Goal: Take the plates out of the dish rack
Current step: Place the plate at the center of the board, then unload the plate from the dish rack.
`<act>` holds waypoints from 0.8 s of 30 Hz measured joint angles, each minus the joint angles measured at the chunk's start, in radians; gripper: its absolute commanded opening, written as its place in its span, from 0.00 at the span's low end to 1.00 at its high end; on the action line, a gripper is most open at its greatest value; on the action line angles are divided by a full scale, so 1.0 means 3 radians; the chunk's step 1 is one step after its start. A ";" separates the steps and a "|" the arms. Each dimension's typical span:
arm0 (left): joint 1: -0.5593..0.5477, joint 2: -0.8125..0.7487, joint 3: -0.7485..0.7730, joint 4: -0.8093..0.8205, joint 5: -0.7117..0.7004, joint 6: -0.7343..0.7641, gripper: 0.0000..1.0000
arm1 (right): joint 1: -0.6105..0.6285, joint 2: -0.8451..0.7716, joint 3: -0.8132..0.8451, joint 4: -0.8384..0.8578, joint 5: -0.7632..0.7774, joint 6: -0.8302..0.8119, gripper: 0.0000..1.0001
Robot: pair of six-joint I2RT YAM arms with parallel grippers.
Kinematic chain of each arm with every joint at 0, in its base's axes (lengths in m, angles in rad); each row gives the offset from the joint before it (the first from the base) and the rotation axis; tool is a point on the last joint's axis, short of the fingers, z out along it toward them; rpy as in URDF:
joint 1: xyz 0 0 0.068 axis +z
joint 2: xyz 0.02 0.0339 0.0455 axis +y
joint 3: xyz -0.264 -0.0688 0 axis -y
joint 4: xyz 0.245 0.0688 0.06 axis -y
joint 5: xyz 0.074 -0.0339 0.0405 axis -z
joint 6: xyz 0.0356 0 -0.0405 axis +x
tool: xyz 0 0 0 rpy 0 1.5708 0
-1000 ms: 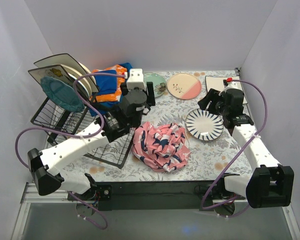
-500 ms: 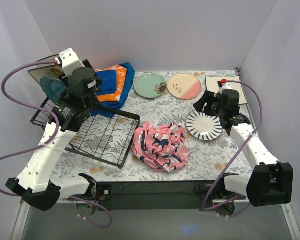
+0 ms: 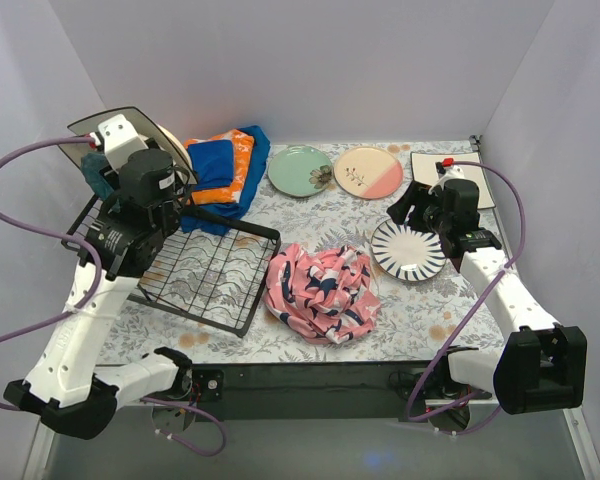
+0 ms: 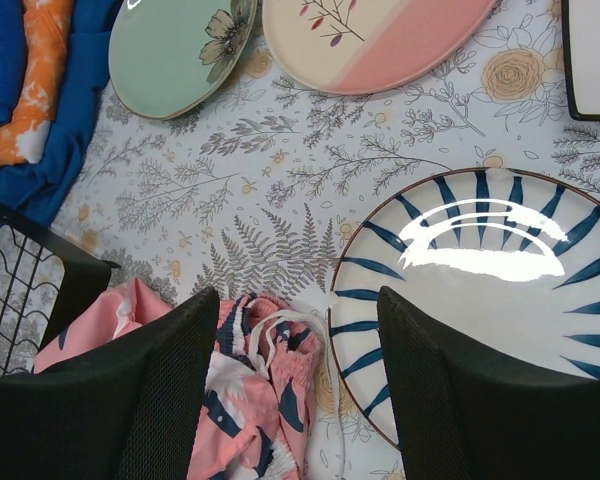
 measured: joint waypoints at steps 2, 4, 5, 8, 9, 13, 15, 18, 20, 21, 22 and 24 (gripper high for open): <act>0.0000 -0.0034 0.0000 -0.0050 -0.0009 -0.0023 0.48 | 0.0005 0.0000 0.0000 -0.0001 0.0004 -0.0001 0.69; 0.0001 -0.0080 -0.0015 -0.0081 -0.0039 -0.0039 0.47 | 0.0005 0.0000 0.0000 -0.0001 0.0004 -0.0001 0.69; 0.0003 -0.0109 -0.0041 -0.0083 -0.0046 -0.0048 0.47 | 0.0006 0.0000 0.0000 -0.0001 0.0004 -0.0001 0.69; 0.0018 -0.0181 -0.0131 -0.0088 -0.0050 -0.0062 0.46 | 0.0009 0.0000 0.0000 -0.0001 -0.0008 -0.0001 0.69; 0.0028 -0.0183 -0.0148 -0.0089 -0.0050 -0.0071 0.46 | 0.0009 0.0000 0.0000 -0.0001 -0.0008 -0.0001 0.69; 0.0097 -0.0144 -0.0230 -0.0085 -0.0038 -0.0106 0.45 | 0.0009 0.0000 0.0000 -0.0001 -0.0008 -0.0003 0.69; 0.0135 -0.0120 -0.0273 -0.0086 -0.0023 -0.0112 0.45 | 0.0009 0.0000 0.0000 -0.0001 -0.0008 -0.0001 0.69; 0.0197 -0.0084 -0.0305 -0.0089 -0.0009 -0.0122 0.45 | 0.0009 0.0000 0.0000 -0.0001 -0.0008 -0.0001 0.69; 0.0234 -0.0078 -0.0332 -0.0067 0.0006 -0.0125 0.44 | 0.0009 0.0000 0.0000 -0.0001 -0.0008 -0.0001 0.69; 0.0257 -0.0080 -0.0355 -0.0055 0.0017 -0.0125 0.44 | 0.0009 0.0000 0.0000 -0.0001 -0.0008 -0.0003 0.69; 0.0284 -0.0081 -0.0384 -0.0034 0.0029 -0.0122 0.44 | 0.0009 0.0000 0.0000 -0.0001 -0.0009 -0.0003 0.69; 0.0364 -0.0084 -0.0462 0.0027 0.0083 -0.0109 0.44 | 0.0009 0.0000 0.0000 -0.0001 -0.0009 -0.0003 0.69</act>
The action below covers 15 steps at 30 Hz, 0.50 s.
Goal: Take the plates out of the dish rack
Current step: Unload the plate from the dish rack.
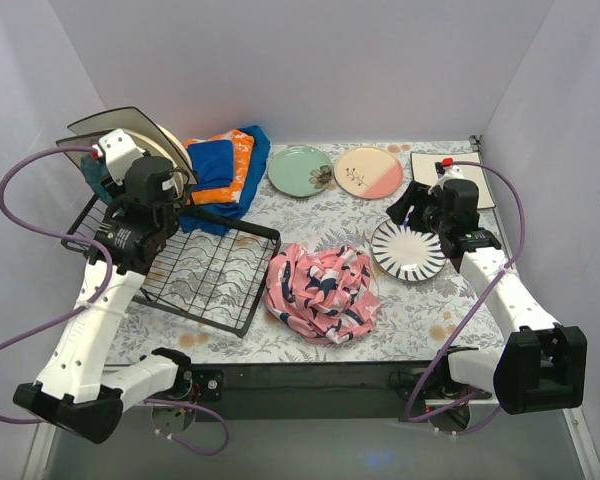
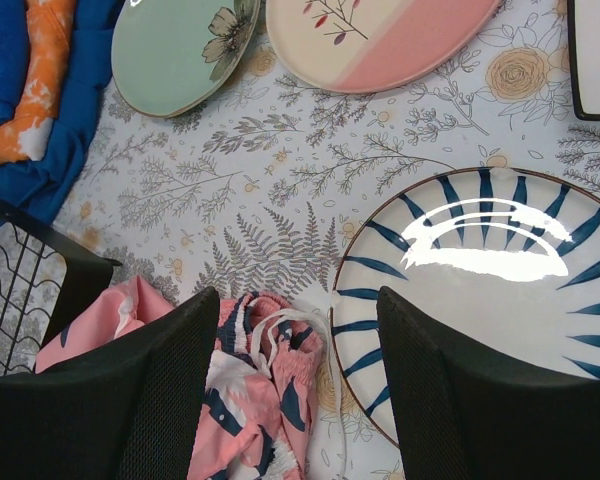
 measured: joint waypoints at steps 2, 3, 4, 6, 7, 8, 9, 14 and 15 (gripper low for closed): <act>0.0100 0.0004 -0.0069 0.0093 0.0117 0.0017 0.44 | 0.0000 0.0000 0.0000 0.0000 0.0000 0.0000 0.69; 0.0145 0.0010 -0.0093 0.0139 0.0169 0.0028 0.43 | 0.0000 0.0000 0.0000 0.0000 0.0000 0.0000 0.69; 0.0212 0.0018 -0.0120 0.0183 0.0242 0.0036 0.43 | 0.0000 0.0000 -0.0001 0.0000 0.0000 -0.0001 0.69; 0.0332 0.0039 -0.0160 0.0272 0.0376 0.0046 0.42 | 0.0000 0.0000 -0.0004 0.0000 -0.0001 -0.0001 0.69; 0.0402 0.0056 -0.0188 0.0324 0.0456 0.0047 0.41 | 0.0000 0.0000 -0.0008 -0.0001 -0.0001 -0.0001 0.70; 0.0454 0.0067 -0.0215 0.0369 0.0514 0.0047 0.40 | 0.0000 0.0000 -0.0010 -0.0001 -0.0001 -0.0001 0.69; 0.0495 0.0075 -0.0247 0.0398 0.0561 0.0047 0.39 | 0.0000 0.0000 -0.0011 -0.0001 -0.0001 -0.0003 0.69; 0.0598 0.0081 -0.0402 0.0456 0.0656 0.0052 0.36 | 0.0000 0.0000 -0.0011 -0.0001 -0.0013 -0.0003 0.69; 0.0613 0.0085 -0.0423 0.0469 0.0654 0.0051 0.35 | 0.0000 0.0000 -0.0011 -0.0001 -0.0014 -0.0003 0.69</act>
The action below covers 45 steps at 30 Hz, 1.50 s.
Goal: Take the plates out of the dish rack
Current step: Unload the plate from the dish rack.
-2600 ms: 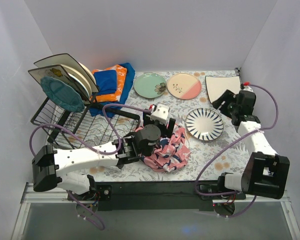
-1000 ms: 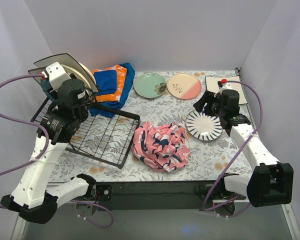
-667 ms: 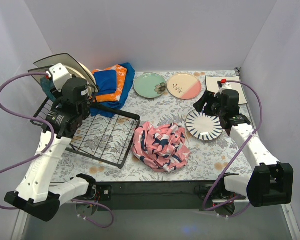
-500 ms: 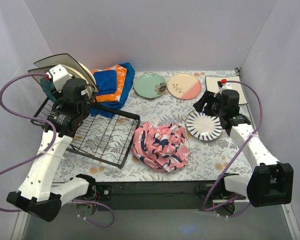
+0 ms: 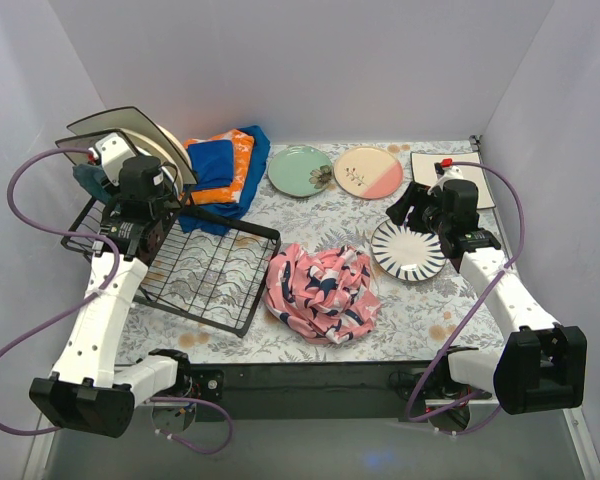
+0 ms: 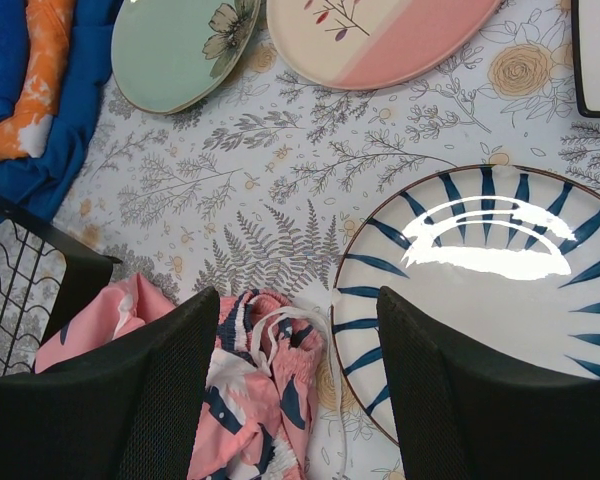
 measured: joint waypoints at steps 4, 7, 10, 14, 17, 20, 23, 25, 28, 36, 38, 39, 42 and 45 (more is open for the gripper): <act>0.0038 0.0004 -0.0029 0.0080 0.0000 0.0000 0.30 | 0.0000 0.0000 0.0000 0.0000 0.0001 -0.0001 0.69; 0.0048 0.0004 -0.0047 0.0117 0.0000 0.0000 0.16 | 0.0000 0.0000 0.0000 0.0000 0.0000 -0.0003 0.69; 0.0048 0.0004 -0.0045 0.0114 -0.0008 0.0000 0.04 | 0.0000 0.0000 0.0000 0.0000 0.0000 -0.0003 0.69; 0.0050 0.0009 0.0006 0.0036 -0.0010 0.0001 0.00 | 0.0000 0.0000 0.0000 0.0000 0.0000 -0.0004 0.69; 0.0056 0.0013 0.0075 -0.0079 -0.0006 -0.0004 0.00 | 0.0000 0.0000 0.0000 0.0000 0.0001 -0.0004 0.69; 0.0058 0.0034 0.0187 -0.0179 0.0017 -0.0004 0.00 | 0.0000 0.0000 0.0000 0.0000 0.0001 -0.0004 0.69; 0.0060 0.0048 0.0287 -0.0234 0.0052 0.0000 0.00 | 0.0000 0.0000 0.0000 0.0000 0.0001 -0.0004 0.69; 0.0064 0.0048 0.0334 -0.0252 0.0064 0.0009 0.00 | 0.0000 0.0000 0.0000 0.0000 0.0001 -0.0005 0.69; 0.0070 0.0048 0.0371 -0.0271 0.0064 0.0019 0.14 | 0.0000 0.0001 0.0000 0.0000 0.0001 -0.0005 0.69; 0.0070 0.0050 0.0388 -0.0298 0.0092 0.0003 0.29 | 0.0003 0.0003 0.0000 0.0000 0.0001 -0.0009 0.69; 0.0070 0.0048 0.0389 -0.0301 0.0092 -0.0004 0.29 | 0.0003 0.0003 0.0000 0.0000 0.0001 -0.0008 0.69; 0.0070 0.0050 0.0390 -0.0303 0.0093 -0.0005 0.30 | 0.0003 0.0003 0.0000 0.0000 0.0001 -0.0008 0.69; 0.0070 0.0048 0.0394 -0.0310 0.0098 -0.0003 0.38 | 0.0003 0.0003 0.0000 0.0000 0.0001 -0.0009 0.69; 0.0070 0.0038 0.0443 -0.0352 0.0099 0.0048 0.38 | 0.0003 0.0003 0.0000 0.0000 0.0001 -0.0009 0.69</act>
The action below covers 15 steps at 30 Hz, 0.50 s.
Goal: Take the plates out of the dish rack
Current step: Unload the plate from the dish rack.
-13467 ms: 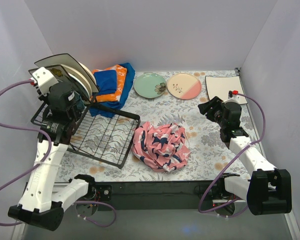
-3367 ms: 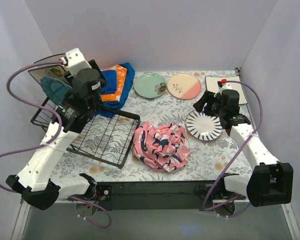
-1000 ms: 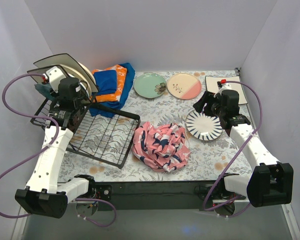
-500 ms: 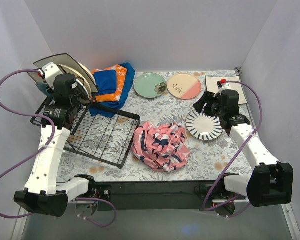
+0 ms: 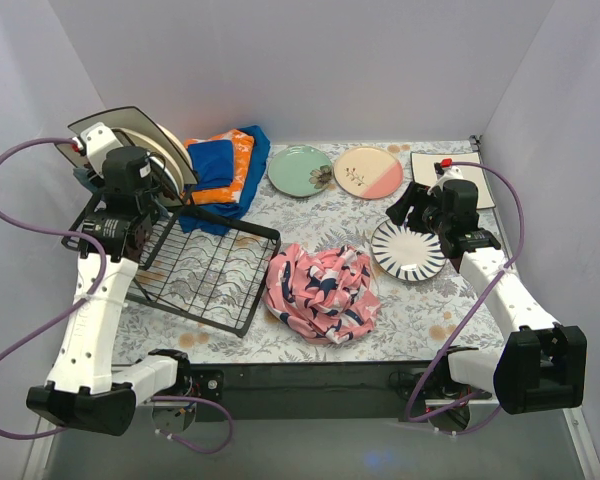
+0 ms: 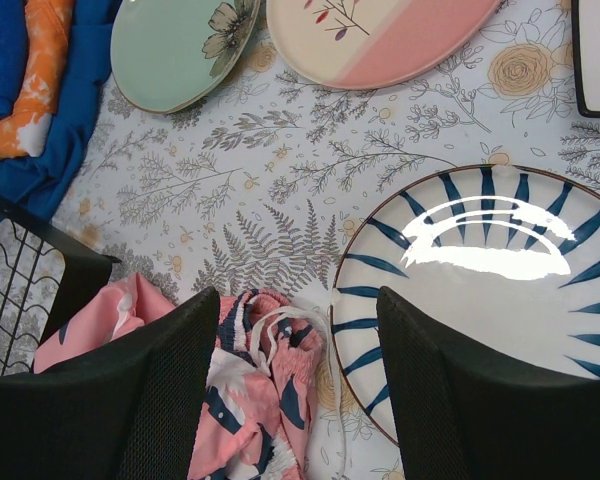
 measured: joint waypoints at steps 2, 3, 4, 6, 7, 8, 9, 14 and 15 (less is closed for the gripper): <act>0.0000 -0.0024 0.0056 -0.0006 -0.0008 0.0028 0.39 | 0.0000 0.0000 0.0000 0.0000 0.0000 -0.0001 0.69; 0.0000 -0.0041 0.0070 0.0000 -0.0010 0.0039 0.39 | 0.0000 0.0000 0.0000 0.0000 0.0000 0.0000 0.69; 0.0000 -0.0066 0.0080 0.0006 -0.0013 0.0042 0.43 | 0.0000 0.0000 0.0000 0.0000 0.0000 0.0000 0.69; 0.0000 -0.0120 0.0081 0.0006 -0.0018 0.0048 0.42 | 0.0000 0.0000 0.0000 0.0000 0.0000 -0.0001 0.69; 0.0000 -0.0141 0.0081 0.0008 -0.0019 0.0048 0.40 | 0.0000 0.0000 0.0000 0.0000 0.0000 -0.0001 0.69; 0.0000 -0.0155 0.0081 0.0006 -0.0018 0.0047 0.39 | 0.0000 0.0000 0.0000 0.0000 0.0000 -0.0001 0.69; 0.0000 -0.0167 0.0081 0.0008 -0.0019 0.0051 0.39 | 0.0000 0.0000 0.0000 0.0000 0.0000 -0.0001 0.69; 0.0000 -0.0169 0.0075 0.0015 -0.0015 0.0047 0.37 | 0.0000 0.0000 0.0000 0.0000 0.0000 -0.0003 0.69; 0.0000 -0.0169 0.0069 0.0023 -0.0014 0.0045 0.37 | 0.0000 0.0000 0.0000 0.0000 0.0000 -0.0003 0.69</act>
